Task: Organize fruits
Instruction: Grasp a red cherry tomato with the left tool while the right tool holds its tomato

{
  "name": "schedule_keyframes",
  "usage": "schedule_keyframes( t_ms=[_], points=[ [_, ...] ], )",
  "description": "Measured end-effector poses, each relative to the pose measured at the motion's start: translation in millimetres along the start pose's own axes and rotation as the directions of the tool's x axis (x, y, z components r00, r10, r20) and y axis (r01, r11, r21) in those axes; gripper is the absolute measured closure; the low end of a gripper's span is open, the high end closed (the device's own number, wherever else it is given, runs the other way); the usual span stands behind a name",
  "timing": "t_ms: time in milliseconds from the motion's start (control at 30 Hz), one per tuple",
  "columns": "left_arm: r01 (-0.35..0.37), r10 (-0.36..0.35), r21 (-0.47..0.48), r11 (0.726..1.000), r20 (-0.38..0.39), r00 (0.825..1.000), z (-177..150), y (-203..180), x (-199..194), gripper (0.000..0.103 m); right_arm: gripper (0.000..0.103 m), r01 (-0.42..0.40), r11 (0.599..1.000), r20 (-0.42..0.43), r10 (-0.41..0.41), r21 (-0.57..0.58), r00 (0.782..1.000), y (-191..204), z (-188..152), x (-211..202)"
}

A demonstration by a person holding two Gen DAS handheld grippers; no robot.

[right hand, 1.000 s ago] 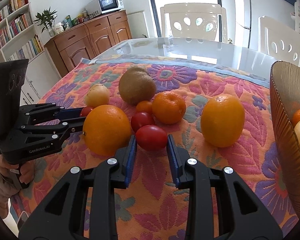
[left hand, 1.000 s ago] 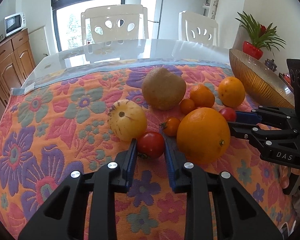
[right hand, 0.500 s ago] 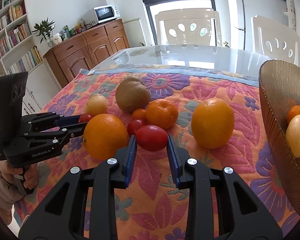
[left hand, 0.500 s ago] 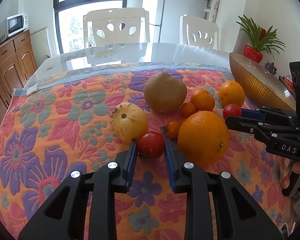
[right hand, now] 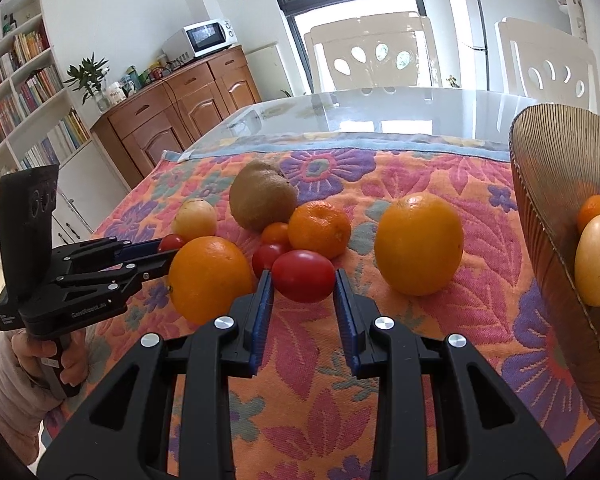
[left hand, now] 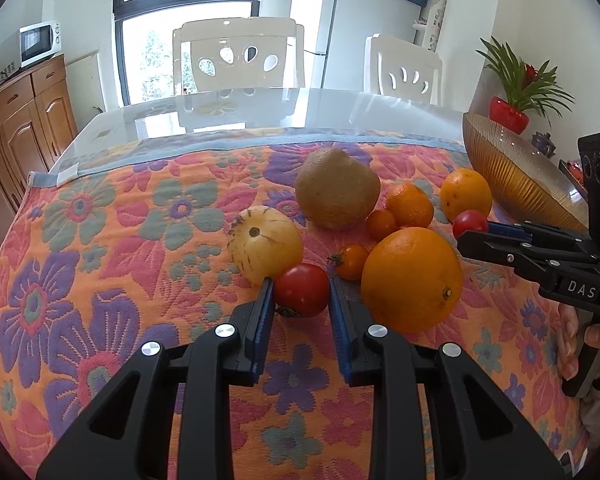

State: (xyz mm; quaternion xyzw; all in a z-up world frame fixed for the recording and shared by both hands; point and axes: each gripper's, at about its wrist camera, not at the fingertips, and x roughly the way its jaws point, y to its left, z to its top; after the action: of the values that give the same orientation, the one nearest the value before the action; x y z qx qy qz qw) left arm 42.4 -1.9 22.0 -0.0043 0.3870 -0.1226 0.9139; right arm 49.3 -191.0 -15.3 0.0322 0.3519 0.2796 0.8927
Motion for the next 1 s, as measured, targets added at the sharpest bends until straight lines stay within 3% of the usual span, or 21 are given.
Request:
schedule_keyframes(
  t_ms=[1000],
  points=[
    [-0.062, 0.063, -0.029, 0.998, 0.035, 0.997, -0.4, 3.3, -8.2, 0.077, 0.071, 0.005, 1.000, 0.076, -0.007, 0.027, 0.997, -4.6, -0.8, -13.5]
  ],
)
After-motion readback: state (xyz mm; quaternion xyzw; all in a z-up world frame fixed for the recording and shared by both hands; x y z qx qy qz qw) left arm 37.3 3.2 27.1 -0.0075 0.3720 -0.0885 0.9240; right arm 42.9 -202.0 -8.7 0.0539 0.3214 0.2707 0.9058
